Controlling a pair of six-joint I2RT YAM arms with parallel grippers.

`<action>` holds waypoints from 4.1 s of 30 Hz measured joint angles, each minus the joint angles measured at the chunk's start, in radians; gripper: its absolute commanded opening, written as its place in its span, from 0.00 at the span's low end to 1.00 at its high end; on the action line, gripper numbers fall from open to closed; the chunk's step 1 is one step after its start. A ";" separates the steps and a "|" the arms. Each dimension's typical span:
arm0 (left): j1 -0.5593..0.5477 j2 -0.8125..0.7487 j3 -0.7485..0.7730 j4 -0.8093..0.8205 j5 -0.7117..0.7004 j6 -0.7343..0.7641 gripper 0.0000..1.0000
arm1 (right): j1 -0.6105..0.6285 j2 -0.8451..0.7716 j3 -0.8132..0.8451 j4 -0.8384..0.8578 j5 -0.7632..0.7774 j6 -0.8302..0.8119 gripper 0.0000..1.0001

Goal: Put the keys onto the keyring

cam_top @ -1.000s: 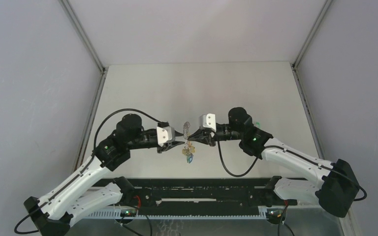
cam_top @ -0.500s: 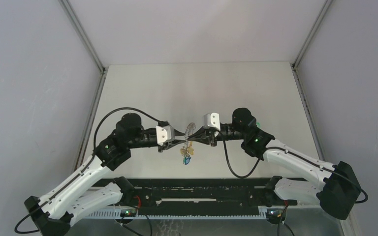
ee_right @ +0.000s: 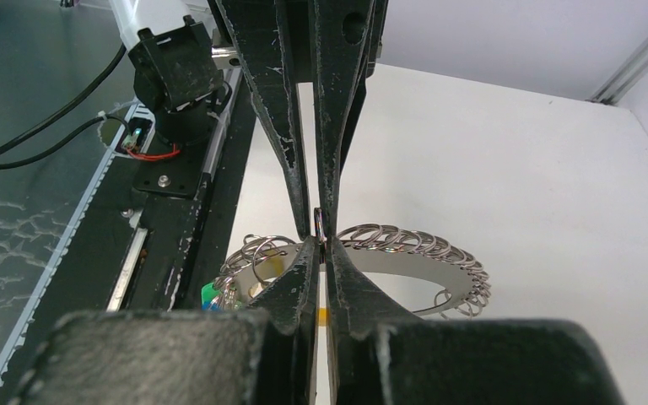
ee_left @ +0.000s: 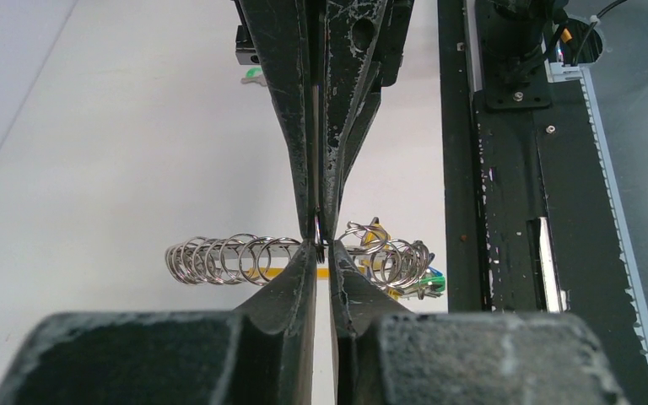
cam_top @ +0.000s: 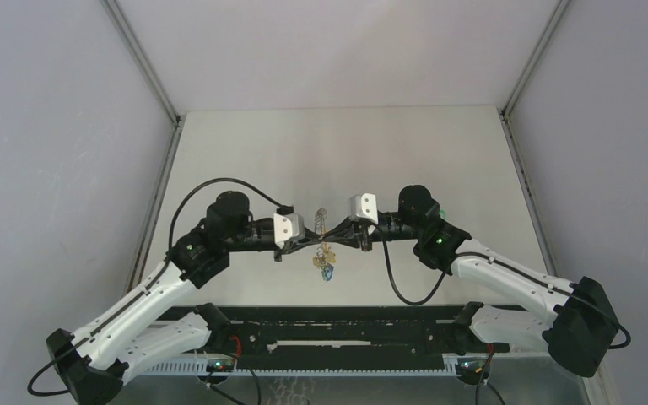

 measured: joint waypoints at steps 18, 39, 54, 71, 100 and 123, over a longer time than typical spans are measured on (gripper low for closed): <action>0.000 0.027 0.000 -0.036 0.008 -0.001 0.00 | 0.027 0.000 0.010 -0.097 0.002 -0.065 0.00; 0.000 0.040 0.000 -0.039 0.020 -0.002 0.06 | 0.039 0.000 0.037 -0.157 0.003 -0.072 0.00; -0.002 0.033 0.000 -0.046 -0.007 -0.002 0.00 | 0.040 -0.024 0.050 -0.192 0.032 -0.065 0.27; -0.002 -0.053 -0.003 -0.021 -0.282 -0.028 0.00 | -0.092 -0.167 0.066 -0.460 0.517 0.221 0.65; -0.002 -0.098 0.078 -0.295 -0.563 -0.104 0.00 | -0.659 0.255 0.048 -0.766 0.924 0.516 0.34; 0.006 -0.096 0.048 -0.292 -0.576 -0.104 0.00 | -0.695 0.468 0.162 -0.729 0.937 0.466 0.18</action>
